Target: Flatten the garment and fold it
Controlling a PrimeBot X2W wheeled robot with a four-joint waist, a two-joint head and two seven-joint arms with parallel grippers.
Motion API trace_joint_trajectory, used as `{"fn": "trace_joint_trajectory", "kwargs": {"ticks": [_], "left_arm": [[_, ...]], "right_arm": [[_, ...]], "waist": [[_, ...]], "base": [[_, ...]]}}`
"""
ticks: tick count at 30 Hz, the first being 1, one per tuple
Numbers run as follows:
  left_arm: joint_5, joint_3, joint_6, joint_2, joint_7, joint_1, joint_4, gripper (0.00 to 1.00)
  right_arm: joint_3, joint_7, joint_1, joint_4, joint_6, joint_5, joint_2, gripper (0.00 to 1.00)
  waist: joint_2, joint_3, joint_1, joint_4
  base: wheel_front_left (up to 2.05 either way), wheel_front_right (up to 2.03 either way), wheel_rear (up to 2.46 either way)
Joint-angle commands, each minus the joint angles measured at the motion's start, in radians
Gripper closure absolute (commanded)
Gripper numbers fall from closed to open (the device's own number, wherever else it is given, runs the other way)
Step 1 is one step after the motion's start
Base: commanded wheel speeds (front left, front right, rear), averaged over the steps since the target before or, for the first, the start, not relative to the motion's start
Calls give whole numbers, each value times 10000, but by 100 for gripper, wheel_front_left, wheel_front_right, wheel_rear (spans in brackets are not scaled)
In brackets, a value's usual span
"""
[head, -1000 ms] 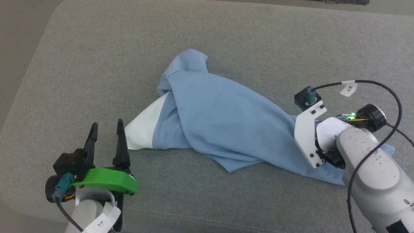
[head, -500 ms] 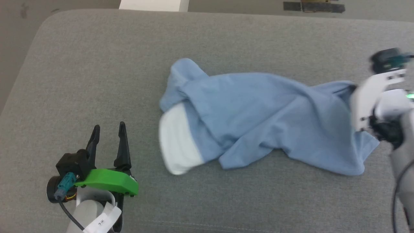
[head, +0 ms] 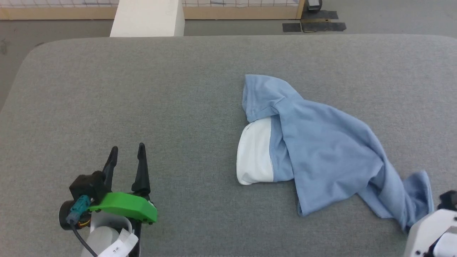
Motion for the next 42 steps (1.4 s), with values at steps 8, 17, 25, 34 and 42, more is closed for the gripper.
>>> {"fn": "trace_joint_trajectory", "kwargs": {"ticks": [8, 17, 25, 34, 42], "left_arm": [[23, -133, -128, -89, -36, 24, 319, 0], [-194, -373, -214, -162, 75, 99, 568, 0], [-755, -1874, -448, -334, 1906, -1407, 843, 0], [-2559, -4684, 437, -385, 7322, -3706, 2499, 0], [-2301, -5873, 1094, -344, 8903, -4371, 3304, 0]], "right_arm": [[-21, -1489, -69, -637, -15, 1092, 294, 0], [-1280, -4583, -730, -814, -15, 2170, 305, 0], [-1345, -5200, -1081, -490, -15, 1911, 307, 0], [-841, -5470, -1333, -98, -15, 1871, 307, 0], [-675, -5699, -1401, 250, -15, 1939, 307, 0]], "waist": [[0, -262, 0, -44], [0, -509, 0, -19], [0, -423, 0, -183], [0, -13, 0, -720], [0, 327, 0, -1045]], "base": [[0, 0, 0], [0, 0, 0], [0, 0, 0], [0, 0, 0], [0, 0, 0]]}}
